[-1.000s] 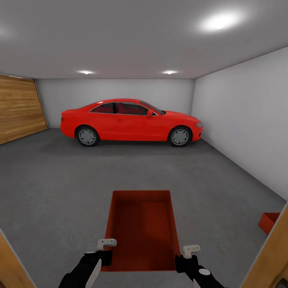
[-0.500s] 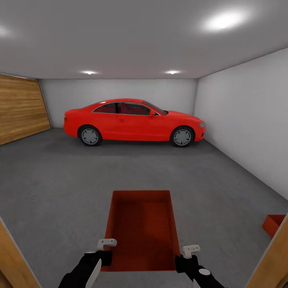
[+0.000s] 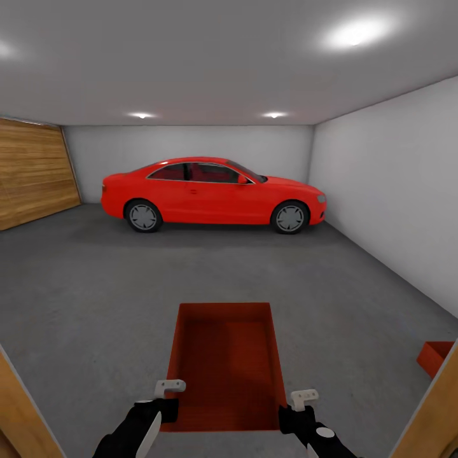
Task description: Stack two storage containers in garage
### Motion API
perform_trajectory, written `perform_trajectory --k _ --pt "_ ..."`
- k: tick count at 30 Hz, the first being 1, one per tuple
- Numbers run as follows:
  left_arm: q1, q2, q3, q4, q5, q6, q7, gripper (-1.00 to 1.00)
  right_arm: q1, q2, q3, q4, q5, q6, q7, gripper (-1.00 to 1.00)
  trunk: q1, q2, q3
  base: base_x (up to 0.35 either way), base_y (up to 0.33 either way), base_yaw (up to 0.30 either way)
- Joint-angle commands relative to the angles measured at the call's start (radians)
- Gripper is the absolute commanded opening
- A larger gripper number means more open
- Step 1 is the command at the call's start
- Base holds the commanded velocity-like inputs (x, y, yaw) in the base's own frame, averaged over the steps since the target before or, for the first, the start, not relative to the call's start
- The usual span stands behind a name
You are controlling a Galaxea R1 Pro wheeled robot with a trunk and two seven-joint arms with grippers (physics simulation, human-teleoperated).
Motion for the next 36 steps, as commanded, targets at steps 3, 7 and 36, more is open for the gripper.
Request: perform_trajectory --k 3,7,36 --pt "-0.001 -0.001 0.038 -0.001 -0.023 0.007 0.006 -1.0 0.001 -0.001 0.054 -0.003 0.009 -0.004 0.004 -1.0 0.0 -0.001 0.0 0.0 0.0 0.0" --pt "-0.001 -0.001 0.038 -0.001 -0.023 0.007 0.006 -1.0 0.001 -0.001 0.054 -0.003 0.009 -0.004 0.004 -1.0 0.0 -0.001 0.0 0.026 0.0 0.0" --pt "-0.001 -0.002 0.038 -0.001 -0.023 0.007 0.006 -1.0 0.001 -0.001 0.054 -0.003 0.007 -0.004 0.004 -1.0 0.0 -0.001 0.0 0.112 0.0 0.0"
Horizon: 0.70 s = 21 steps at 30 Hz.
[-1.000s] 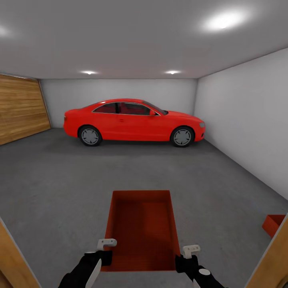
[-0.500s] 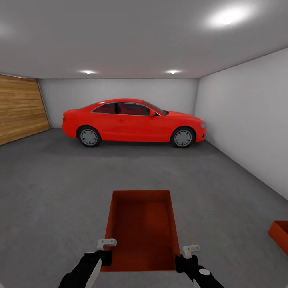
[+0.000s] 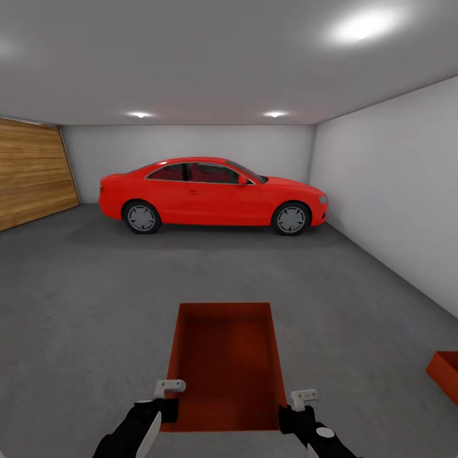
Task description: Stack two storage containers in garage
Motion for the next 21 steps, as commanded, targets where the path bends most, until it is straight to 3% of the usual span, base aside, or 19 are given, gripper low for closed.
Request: perform_trajectory --k 1,21 --pt "-0.001 -0.001 0.038 -0.001 -0.023 0.007 0.006 -1.0 0.001 -0.001 0.054 -0.002 0.007 -0.004 0.004 -1.0 0.0 -0.001 0.0 0.0 0.0 0.0" --pt "-0.001 -0.002 0.038 -0.001 -0.023 0.007 0.006 -1.0 0.001 -0.001 0.054 -0.002 0.006 -0.004 0.004 -1.0 0.0 -0.001 0.0 0.0 0.0 0.023"
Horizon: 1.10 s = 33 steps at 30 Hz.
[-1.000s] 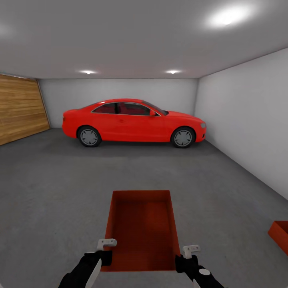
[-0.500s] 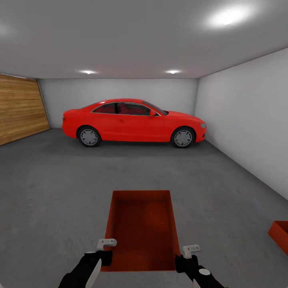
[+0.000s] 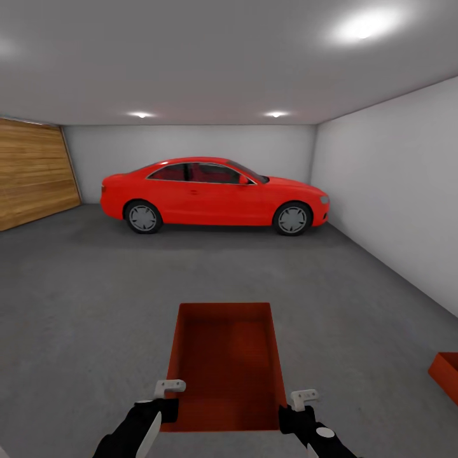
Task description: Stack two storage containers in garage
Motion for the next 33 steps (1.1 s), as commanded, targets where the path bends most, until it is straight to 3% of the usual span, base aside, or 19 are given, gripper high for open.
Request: perform_trajectory --k 1,33 --pt "-0.001 -0.001 0.035 -0.001 -0.02 0.007 0.006 -1.0 0.001 -0.001 0.056 -0.002 0.005 -0.004 0.004 -1.0 0.0 -0.001 0.0 0.0 0.0 0.028" --pt "-0.001 0.0 0.035 -0.001 -0.02 0.007 0.006 -1.0 0.001 -0.001 0.056 -0.002 0.006 -0.004 0.004 -1.0 0.0 -0.001 0.0 0.0 -0.008 0.002"
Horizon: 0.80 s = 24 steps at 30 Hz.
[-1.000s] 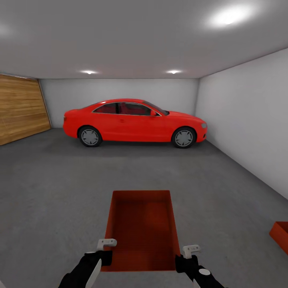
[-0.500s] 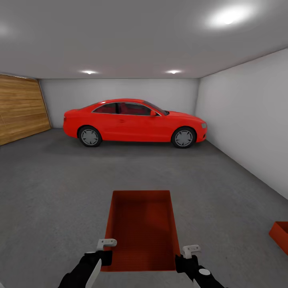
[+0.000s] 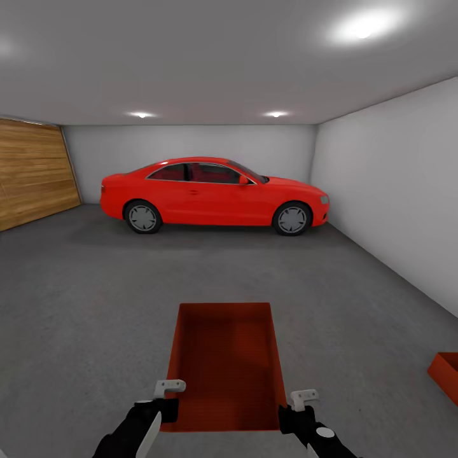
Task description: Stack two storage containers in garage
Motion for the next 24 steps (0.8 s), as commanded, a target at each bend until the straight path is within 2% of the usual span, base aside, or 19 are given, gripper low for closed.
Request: perform_trajectory --k 1,8,18,24 --pt "-0.001 -0.001 0.038 -0.001 -0.023 0.007 0.006 -1.0 0.001 -0.001 0.054 -0.002 0.008 -0.004 0.004 -1.0 0.0 -0.001 0.0 0.0 0.0 0.0" --pt "-0.001 -0.002 0.038 -0.001 -0.024 0.007 0.006 -1.0 0.001 -0.001 0.054 -0.002 0.008 -0.004 0.004 -1.0 0.0 -0.001 0.0 0.029 0.0 0.0" --pt "-0.001 -0.001 0.038 -0.001 -0.024 0.007 0.006 -1.0 0.001 -0.001 0.054 -0.002 0.007 -0.004 0.004 -1.0 0.0 -0.001 0.0 0.285 0.0 0.0" --pt "-0.001 -0.001 0.038 -0.001 -0.024 0.007 0.006 -1.0 0.001 -0.001 0.054 -0.002 0.007 -0.004 0.004 -1.0 0.0 -0.001 0.0 0.081 0.007 0.0"
